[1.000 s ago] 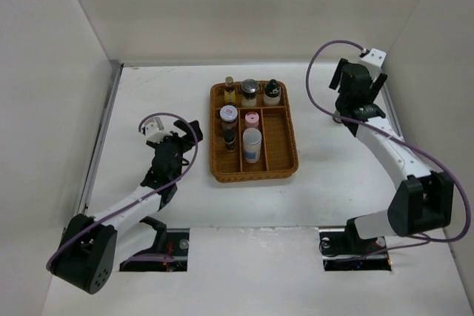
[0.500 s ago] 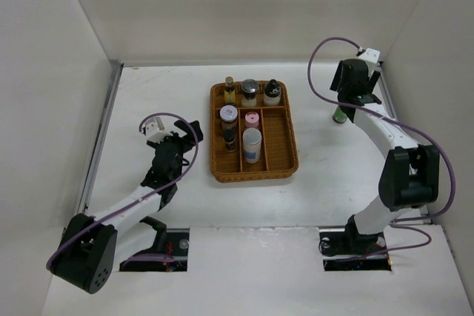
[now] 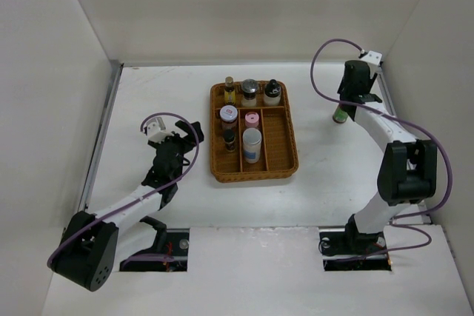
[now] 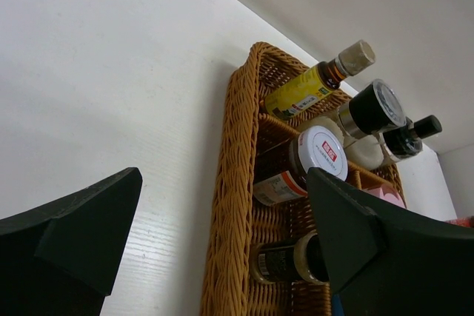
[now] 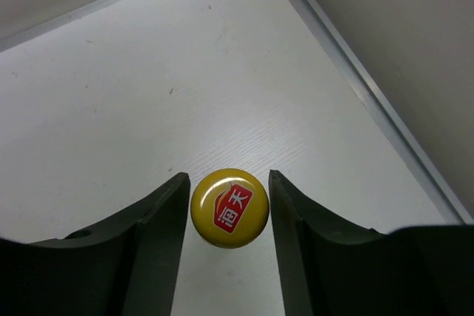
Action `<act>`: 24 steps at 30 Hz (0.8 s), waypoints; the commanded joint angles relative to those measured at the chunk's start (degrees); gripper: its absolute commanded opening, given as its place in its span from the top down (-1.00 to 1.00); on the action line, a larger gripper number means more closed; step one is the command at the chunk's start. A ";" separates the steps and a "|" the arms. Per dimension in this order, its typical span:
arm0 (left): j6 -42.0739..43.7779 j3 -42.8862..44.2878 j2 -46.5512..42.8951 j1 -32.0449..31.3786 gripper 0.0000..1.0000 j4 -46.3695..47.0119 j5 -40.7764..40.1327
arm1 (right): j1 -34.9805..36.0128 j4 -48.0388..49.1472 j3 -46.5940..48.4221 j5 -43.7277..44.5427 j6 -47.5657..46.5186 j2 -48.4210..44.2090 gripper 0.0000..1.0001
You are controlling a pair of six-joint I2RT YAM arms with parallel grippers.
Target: Organize the condiment bottles
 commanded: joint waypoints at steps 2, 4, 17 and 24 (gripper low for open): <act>0.15 0.33 -0.02 0.19 -0.91 3.42 1.19 | -0.50 2.27 2.45 -0.26 0.58 0.89 0.05; 0.15 0.25 -0.11 0.28 -0.91 3.51 1.19 | -0.32 2.63 2.01 0.09 0.75 0.18 0.17; 0.15 0.25 -0.29 0.11 -0.91 3.33 0.84 | 8.01 6.58 -0.10 2.39 -1.44 -18.09 0.42; 0.15 -0.37 -1.78 0.90 -1.00 2.54 -0.91 | 20.58 7.19 0.26 0.09 -1.18 -18.89 0.39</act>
